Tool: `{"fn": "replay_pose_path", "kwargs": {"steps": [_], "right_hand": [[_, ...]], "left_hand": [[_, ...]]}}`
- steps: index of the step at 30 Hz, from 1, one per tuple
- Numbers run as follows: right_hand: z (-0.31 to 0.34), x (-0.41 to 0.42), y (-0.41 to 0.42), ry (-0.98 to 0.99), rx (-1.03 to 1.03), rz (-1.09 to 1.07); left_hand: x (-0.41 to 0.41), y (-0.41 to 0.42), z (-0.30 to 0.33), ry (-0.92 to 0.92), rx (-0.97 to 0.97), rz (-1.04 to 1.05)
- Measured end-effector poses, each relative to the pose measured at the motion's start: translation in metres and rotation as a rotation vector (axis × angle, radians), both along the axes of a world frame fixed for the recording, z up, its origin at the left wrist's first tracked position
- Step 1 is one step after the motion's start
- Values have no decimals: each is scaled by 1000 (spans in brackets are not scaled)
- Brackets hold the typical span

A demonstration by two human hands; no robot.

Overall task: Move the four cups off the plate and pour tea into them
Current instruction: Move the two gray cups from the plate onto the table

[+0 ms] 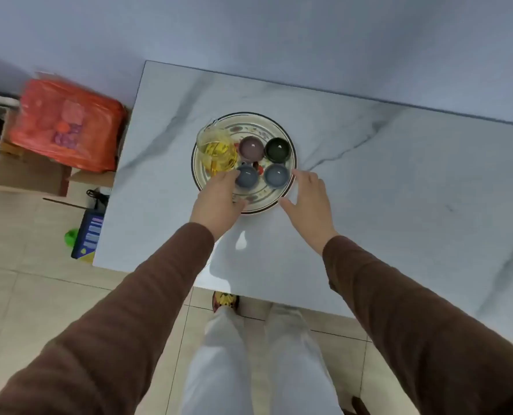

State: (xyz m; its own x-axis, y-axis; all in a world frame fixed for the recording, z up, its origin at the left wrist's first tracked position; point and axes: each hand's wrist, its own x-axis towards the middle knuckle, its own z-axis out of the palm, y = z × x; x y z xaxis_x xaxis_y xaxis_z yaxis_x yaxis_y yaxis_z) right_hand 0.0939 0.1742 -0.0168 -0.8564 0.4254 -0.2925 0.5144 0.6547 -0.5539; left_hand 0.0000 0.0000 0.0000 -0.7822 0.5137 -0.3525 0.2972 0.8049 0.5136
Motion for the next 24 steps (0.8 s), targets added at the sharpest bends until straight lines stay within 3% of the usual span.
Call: {"fn": "replay_pose_path", "kwargs": {"steps": [7, 15, 19, 24], "right_hand": [[-60, -23, 20, 57, 173, 116], [-95, -33, 10, 165, 258, 56], [-99, -34, 6, 172, 257, 8], [-91, -27, 3, 235, 112, -105]], "left_hand": [[-9, 31, -55, 104, -11, 99], [-14, 28, -91, 150, 49, 139], [-14, 26, -96, 167, 77, 150], [-10, 24, -93, 137, 124, 169]]}}
